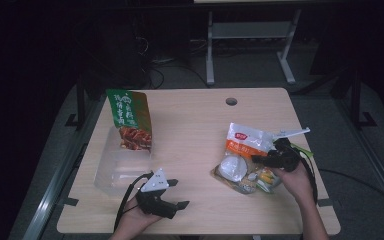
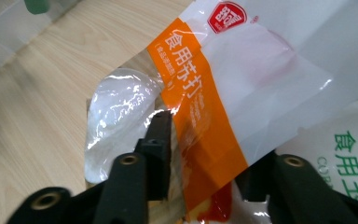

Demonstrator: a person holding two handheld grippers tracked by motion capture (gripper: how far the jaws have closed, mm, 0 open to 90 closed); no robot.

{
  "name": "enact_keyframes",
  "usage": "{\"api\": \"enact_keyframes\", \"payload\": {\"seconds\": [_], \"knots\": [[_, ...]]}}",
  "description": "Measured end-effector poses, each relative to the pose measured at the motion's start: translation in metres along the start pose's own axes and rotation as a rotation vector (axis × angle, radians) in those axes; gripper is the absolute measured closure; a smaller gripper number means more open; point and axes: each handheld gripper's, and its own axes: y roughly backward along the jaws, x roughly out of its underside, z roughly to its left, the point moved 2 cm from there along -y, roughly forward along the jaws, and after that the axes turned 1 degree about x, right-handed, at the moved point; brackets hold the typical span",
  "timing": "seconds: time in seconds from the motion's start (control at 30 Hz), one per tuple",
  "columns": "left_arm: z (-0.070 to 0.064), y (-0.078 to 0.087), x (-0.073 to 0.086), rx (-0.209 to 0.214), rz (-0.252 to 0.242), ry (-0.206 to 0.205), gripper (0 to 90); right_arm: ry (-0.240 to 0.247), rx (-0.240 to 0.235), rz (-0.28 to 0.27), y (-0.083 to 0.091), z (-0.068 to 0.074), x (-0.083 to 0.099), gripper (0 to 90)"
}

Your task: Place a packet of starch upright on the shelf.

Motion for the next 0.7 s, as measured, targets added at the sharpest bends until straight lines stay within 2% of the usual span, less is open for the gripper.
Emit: {"api": "enact_keyframes", "payload": {"seconds": [0.03, 0.13, 0.17, 0.33, 0.53, 0.7], "knots": [[0.0, 0.0, 0.0, 0.0, 0.001, -0.001, 21.5, -0.001, -0.013, -0.006, -0.002, 0.001, -0.001, 67.3], [0.001, 0.0, 0.0, 0.001, -0.003, 0.002, 21.6, -0.007, -0.019, -0.008, -0.003, 0.002, -0.001, 72.4], [0.001, 0.0, 0.0, 0.0, -0.004, 0.002, 21.6, -0.002, -0.032, -0.015, -0.004, 0.002, -0.001, 78.0], [0.001, 0.0, 0.0, 0.0, -0.006, 0.003, 21.7, 0.009, -0.037, -0.028, -0.002, 0.007, -0.002, 85.7], [0.001, 0.0, -0.001, 0.0, -0.01, 0.004, 21.8, 0.037, -0.044, -0.046, 0.001, 0.013, -0.004, 89.0], [0.002, -0.001, -0.001, 0.001, -0.015, 0.012, 22.1, 0.063, -0.076, -0.081, 0.01, 0.024, -0.008, 89.4]]}}
